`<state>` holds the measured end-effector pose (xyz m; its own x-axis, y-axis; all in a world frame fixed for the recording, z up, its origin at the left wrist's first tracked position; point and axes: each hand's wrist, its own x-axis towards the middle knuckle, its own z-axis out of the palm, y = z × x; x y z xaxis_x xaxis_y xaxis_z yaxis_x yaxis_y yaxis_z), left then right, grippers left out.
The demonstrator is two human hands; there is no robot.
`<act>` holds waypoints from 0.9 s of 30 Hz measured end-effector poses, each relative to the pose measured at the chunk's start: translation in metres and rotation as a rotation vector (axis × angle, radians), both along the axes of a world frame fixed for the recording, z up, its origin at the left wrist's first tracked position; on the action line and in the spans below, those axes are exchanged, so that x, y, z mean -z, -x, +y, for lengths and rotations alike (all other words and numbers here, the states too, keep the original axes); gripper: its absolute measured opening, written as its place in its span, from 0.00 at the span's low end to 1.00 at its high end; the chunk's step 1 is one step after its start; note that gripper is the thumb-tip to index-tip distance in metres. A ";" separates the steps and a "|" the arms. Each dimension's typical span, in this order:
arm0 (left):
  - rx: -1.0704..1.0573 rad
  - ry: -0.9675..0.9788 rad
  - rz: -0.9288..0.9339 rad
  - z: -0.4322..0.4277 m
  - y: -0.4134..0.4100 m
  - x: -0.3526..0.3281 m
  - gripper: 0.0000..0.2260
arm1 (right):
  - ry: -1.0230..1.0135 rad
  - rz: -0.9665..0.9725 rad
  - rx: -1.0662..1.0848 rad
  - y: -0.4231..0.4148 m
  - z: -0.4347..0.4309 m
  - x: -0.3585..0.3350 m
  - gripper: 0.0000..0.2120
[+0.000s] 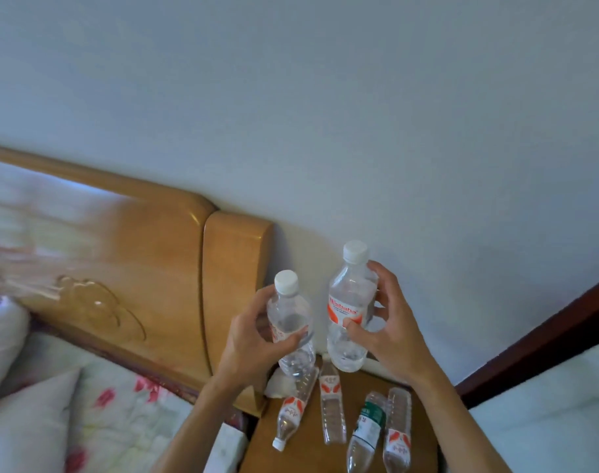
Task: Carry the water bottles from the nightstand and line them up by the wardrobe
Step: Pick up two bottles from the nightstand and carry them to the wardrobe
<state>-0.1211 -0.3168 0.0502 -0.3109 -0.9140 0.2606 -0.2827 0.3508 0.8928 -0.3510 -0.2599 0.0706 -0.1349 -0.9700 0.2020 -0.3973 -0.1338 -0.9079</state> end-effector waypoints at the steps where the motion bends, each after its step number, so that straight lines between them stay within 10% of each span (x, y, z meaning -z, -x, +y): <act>1: -0.031 0.007 0.002 0.006 -0.008 -0.008 0.30 | 0.014 -0.013 -0.043 -0.004 -0.003 -0.006 0.42; 27: -1.077 0.134 -0.025 0.284 -0.276 -0.077 0.32 | 0.054 -0.136 -1.139 -0.323 0.049 -0.079 0.39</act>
<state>0.1546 -0.0324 0.1272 0.6308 -0.6747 0.3832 -0.5178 0.0017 0.8555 -0.0275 -0.2111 0.1498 0.7916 -0.5332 0.2984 0.0805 -0.3931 -0.9160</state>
